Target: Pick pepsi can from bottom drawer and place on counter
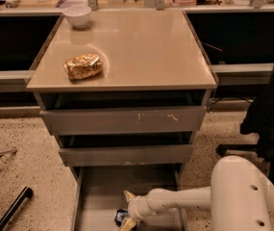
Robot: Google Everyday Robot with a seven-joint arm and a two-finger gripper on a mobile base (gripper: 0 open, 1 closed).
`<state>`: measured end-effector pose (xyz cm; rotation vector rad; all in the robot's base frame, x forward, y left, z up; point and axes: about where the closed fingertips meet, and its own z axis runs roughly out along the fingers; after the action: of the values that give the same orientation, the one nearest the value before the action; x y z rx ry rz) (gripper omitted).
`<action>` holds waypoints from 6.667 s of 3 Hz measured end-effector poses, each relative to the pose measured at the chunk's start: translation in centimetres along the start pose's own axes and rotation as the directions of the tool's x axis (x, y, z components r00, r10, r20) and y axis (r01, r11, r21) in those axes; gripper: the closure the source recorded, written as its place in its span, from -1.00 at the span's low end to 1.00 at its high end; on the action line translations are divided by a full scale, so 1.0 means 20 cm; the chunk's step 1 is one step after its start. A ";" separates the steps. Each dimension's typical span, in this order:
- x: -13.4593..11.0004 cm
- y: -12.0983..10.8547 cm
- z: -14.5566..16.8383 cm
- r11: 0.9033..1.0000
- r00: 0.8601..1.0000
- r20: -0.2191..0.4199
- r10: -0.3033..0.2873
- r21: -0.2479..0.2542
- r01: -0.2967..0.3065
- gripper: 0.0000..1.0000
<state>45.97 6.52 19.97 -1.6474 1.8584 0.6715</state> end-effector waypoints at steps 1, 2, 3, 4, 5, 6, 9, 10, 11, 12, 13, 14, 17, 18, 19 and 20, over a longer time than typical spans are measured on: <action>0.05 -0.03 0.10 1.000 1.000 0.028 0.010 0.025 -0.011 -1.00; 0.12 -0.06 0.16 0.998 0.999 0.043 0.012 0.059 -0.014 -1.00; 0.20 -0.08 0.20 0.997 0.999 0.040 0.028 0.073 -0.031 -1.00; 0.27 -0.09 0.25 0.996 0.997 0.024 0.079 0.047 -0.080 -0.63; 0.27 -0.10 0.25 0.996 0.996 0.024 0.080 0.047 -0.081 -0.16; 0.27 -0.10 0.25 0.996 0.996 0.024 0.080 0.047 -0.081 0.30; -0.36 -0.05 -0.53 0.968 0.966 0.207 -0.155 0.226 0.107 1.00; -0.41 0.01 -0.60 0.964 0.962 0.190 -0.195 0.218 0.152 1.00; -0.41 0.01 -0.60 0.964 0.962 0.190 -0.195 0.218 0.152 1.00; -0.56 0.00 -0.72 0.950 0.957 0.172 -0.235 0.247 0.189 1.00; -0.94 0.04 -0.96 0.920 0.934 0.172 -0.314 0.300 0.254 1.00; -1.34 0.03 -1.25 0.853 0.885 0.159 -0.438 0.383 0.354 1.00; -1.82 0.05 -1.61 0.716 0.770 0.158 -0.618 0.516 0.470 1.00; -2.18 0.02 -1.84 0.666 0.734 0.125 -0.668 0.540 0.514 1.00; -2.54 -0.09 -2.10 0.562 0.688 0.020 -0.726 0.594 0.575 1.00; -2.75 -0.23 -2.29 0.453 0.654 -0.055 -0.754 0.678 0.579 1.00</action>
Offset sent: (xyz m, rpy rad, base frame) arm 0.0222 -0.0033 -0.0608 0.0506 -0.0729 -0.0874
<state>51.57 13.31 91.14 -1.5180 0.8936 -0.1331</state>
